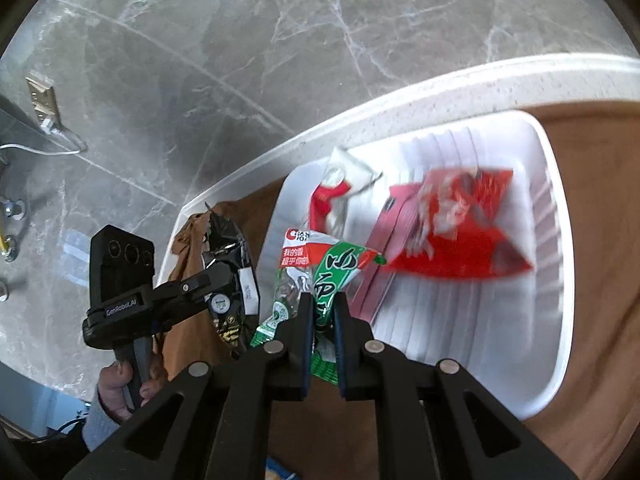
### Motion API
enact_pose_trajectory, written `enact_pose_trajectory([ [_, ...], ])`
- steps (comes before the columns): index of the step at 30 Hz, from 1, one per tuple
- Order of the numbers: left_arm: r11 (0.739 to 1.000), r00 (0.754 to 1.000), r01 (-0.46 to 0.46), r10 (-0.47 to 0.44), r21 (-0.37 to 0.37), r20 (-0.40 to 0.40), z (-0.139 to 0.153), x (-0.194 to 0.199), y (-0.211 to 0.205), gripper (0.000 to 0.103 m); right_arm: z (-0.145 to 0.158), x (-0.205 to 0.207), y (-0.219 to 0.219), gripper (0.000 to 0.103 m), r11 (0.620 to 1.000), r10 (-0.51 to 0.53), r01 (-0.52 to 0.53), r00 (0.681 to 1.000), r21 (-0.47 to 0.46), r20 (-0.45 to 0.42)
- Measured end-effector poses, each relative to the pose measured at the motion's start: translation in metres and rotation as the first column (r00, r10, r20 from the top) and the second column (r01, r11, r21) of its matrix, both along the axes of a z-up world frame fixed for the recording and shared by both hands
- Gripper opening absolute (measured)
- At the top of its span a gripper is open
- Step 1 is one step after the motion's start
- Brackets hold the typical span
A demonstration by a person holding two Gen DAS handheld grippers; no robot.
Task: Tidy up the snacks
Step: 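Carry the black bag and green bag onto the white tray and open both tools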
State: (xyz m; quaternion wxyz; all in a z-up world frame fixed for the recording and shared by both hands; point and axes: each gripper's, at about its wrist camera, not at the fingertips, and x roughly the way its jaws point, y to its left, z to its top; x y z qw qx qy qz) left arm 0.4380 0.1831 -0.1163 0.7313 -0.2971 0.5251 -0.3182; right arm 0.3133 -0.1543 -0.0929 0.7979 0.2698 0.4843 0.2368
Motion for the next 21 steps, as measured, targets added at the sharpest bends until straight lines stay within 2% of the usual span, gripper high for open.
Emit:
enact_pose_trajectory([
  [7,0.996,0.999,-0.002,0.004,0.085,-0.032,-0.019,0.023,-0.011,0.015,-0.017,0.024,-0.007,0.014,0.998,-0.039,0.038,0.999,-0.050,-0.022],
  [10,0.976,1.000,0.016,-0.021,0.219,0.018,-0.014,0.026,-0.020,0.018,-0.020,0.027,-0.008,0.015,0.995,-0.053,0.050,0.998,-0.082,-0.038],
  [12,0.961,0.999,0.025,-0.034,0.276,0.028,-0.012,0.028,-0.026,0.020,-0.021,0.025,-0.010,0.021,0.995,-0.054,0.051,0.998,-0.086,-0.040],
  [14,0.949,0.997,0.036,-0.053,0.314,0.047,-0.008,0.025,-0.029,0.023,-0.021,0.022,-0.012,0.041,0.993,-0.061,0.057,0.997,-0.101,-0.043],
  [16,0.932,0.995,0.026,-0.058,0.361,0.076,-0.003,0.025,-0.029,0.029,-0.016,0.017,-0.013,0.048,0.992,-0.070,0.067,0.997,-0.110,-0.025],
  [17,0.929,0.994,0.018,-0.055,0.369,0.092,0.001,0.024,-0.028,0.031,-0.014,0.014,-0.014,0.048,0.991,-0.074,0.072,0.997,-0.115,-0.016],
  [18,0.930,0.993,0.009,-0.051,0.368,0.104,0.005,0.024,-0.026,0.041,-0.011,0.011,-0.015,0.048,0.990,-0.076,0.074,0.997,-0.117,-0.012],
  [19,0.931,0.992,0.001,-0.047,0.366,0.117,0.010,0.024,-0.023,0.059,-0.009,0.007,-0.017,0.048,0.991,-0.078,0.076,0.997,-0.108,-0.012],
  [20,0.930,0.991,-0.006,-0.044,0.367,0.127,0.014,0.023,-0.022,0.063,-0.009,0.006,-0.018,0.048,0.992,-0.080,0.079,0.997,-0.100,-0.012],
  [21,0.928,0.989,-0.016,-0.040,0.371,0.142,0.018,0.022,-0.021,0.064,-0.007,0.001,-0.020,0.048,0.993,-0.084,0.082,0.996,-0.089,-0.012],
])
